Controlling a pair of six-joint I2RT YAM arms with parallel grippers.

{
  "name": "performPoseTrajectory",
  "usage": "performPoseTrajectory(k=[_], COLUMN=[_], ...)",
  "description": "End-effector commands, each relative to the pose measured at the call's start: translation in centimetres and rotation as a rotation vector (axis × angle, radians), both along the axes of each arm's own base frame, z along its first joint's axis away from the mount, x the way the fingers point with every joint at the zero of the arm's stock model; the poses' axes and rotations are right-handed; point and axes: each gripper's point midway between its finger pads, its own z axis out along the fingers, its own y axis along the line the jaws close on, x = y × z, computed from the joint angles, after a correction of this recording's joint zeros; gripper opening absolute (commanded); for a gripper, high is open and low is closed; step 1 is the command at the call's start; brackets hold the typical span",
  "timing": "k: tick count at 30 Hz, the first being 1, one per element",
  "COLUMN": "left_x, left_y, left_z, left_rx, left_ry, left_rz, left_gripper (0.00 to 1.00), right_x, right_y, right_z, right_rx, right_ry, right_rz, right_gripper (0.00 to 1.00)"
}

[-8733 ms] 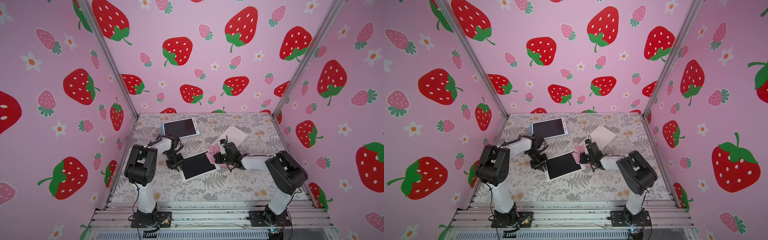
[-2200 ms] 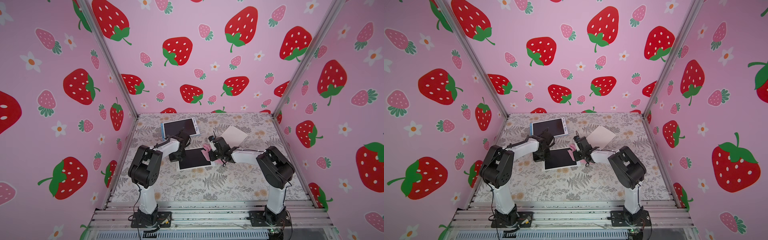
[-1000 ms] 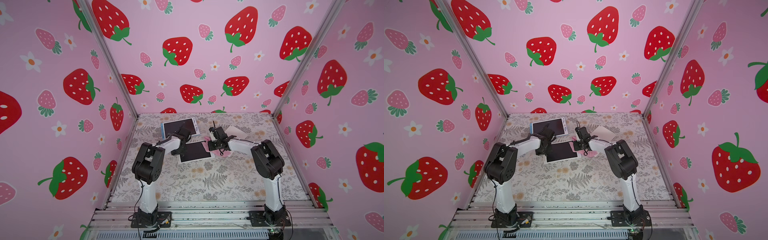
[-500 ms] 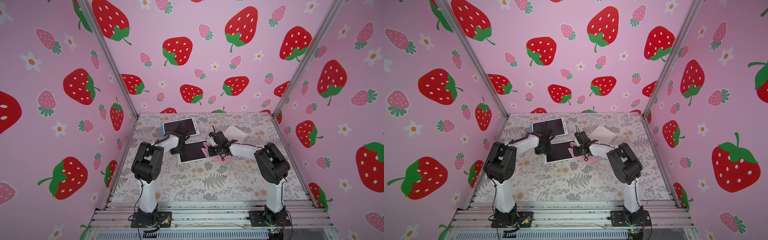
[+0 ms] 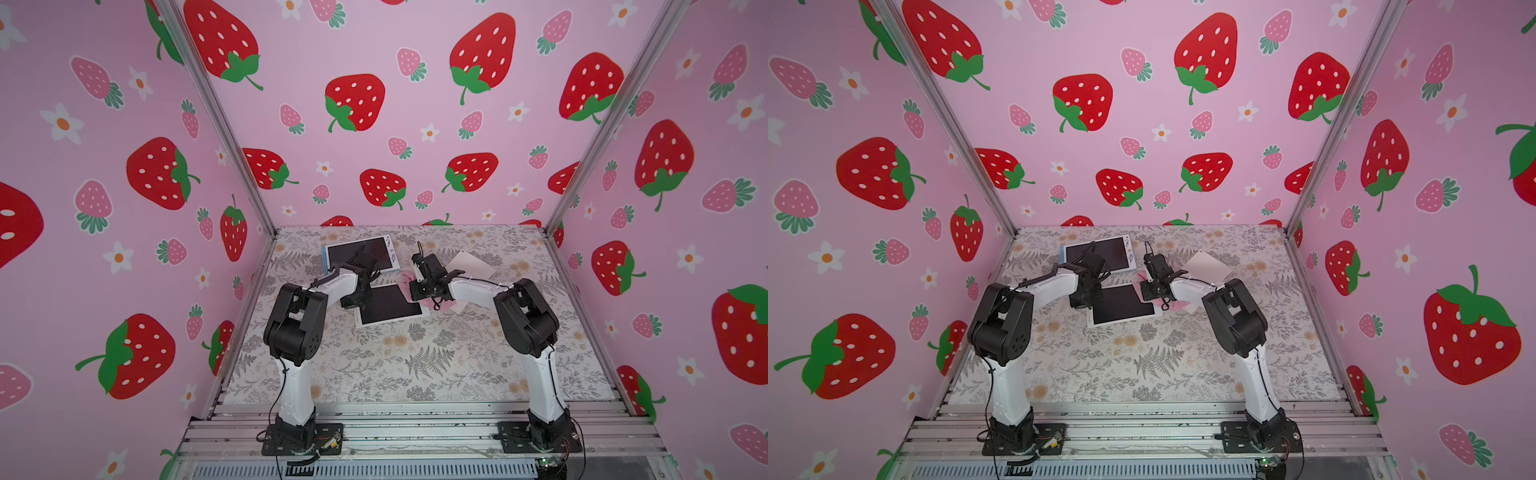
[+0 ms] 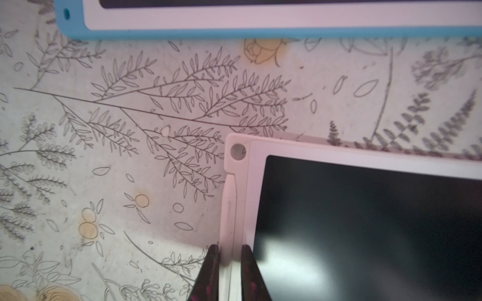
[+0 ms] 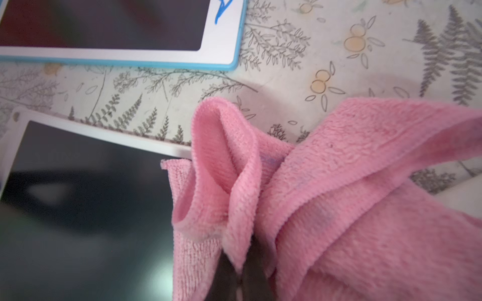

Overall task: Wipe the drawing tablet
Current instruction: Wipe the dirt from the drawing tablet.

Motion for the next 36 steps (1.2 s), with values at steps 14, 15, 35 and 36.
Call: performPoseTrajectory(k=[14, 15, 35, 36], left_x=[-15.1, -14.6, -2.6, -2.3], left_y=[-1.4, -1.4, -0.9, -0.7], left_z=[-7.0, -6.6, 2.5, 2.3], left_rx=[-0.133, -0.128, -0.359, -0.372], left_ry=[0.553, 0.541, 0.304, 0.304], left_rz=[0.018, 0.010, 0.102, 0.105], left_gripper=[0.18, 0.19, 0.42, 0.42], right_x=[-14.2, -13.5, 4.9, 4.8], right_y=[-5.8, -5.8, -4.6, -4.4], right_z=[-0.6, 0.8, 8.2, 7.4], right_rx=[-0.016, 0.005, 0.102, 0.104], right_ry=[0.242, 0.213, -0.071, -0.056], right_rz=[-0.022, -0.033, -0.208, -0.206], right_gripper=[0.00, 0.00, 0.00, 0.00])
